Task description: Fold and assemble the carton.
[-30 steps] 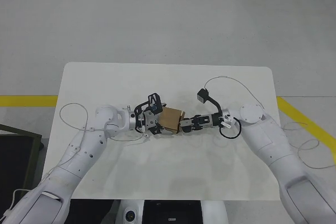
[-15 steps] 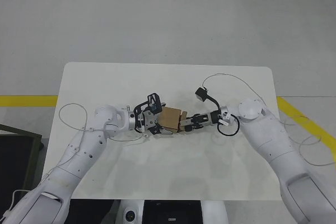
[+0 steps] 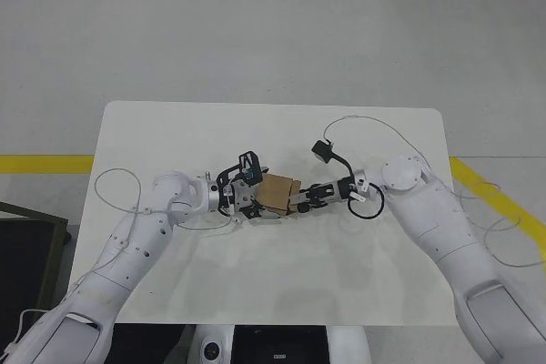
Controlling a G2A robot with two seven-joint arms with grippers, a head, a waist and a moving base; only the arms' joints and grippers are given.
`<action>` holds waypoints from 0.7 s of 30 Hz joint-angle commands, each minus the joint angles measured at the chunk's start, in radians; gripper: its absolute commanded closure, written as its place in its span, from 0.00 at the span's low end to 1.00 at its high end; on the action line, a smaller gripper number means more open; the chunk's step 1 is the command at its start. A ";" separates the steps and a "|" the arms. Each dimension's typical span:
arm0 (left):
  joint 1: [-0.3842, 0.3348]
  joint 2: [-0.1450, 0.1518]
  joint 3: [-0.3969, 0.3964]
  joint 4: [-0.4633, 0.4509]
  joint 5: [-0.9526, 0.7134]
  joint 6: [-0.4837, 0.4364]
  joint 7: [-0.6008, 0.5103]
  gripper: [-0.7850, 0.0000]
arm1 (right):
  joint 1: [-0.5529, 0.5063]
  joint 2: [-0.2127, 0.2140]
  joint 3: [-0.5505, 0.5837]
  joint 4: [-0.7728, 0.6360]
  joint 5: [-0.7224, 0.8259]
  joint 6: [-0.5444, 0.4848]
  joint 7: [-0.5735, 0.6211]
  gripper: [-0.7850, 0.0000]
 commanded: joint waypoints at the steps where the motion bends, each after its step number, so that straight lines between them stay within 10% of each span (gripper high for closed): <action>1: 0.001 0.000 0.000 -0.001 0.000 0.000 -0.001 0.00 | 0.003 -0.002 -0.002 -0.003 -0.002 0.001 0.001 0.67; 21: 0.004 0.000 0.001 -0.002 -0.012 -0.004 -0.014 0.00 | 0.013 -0.016 -0.002 0.020 0.029 -0.082 0.045 0.59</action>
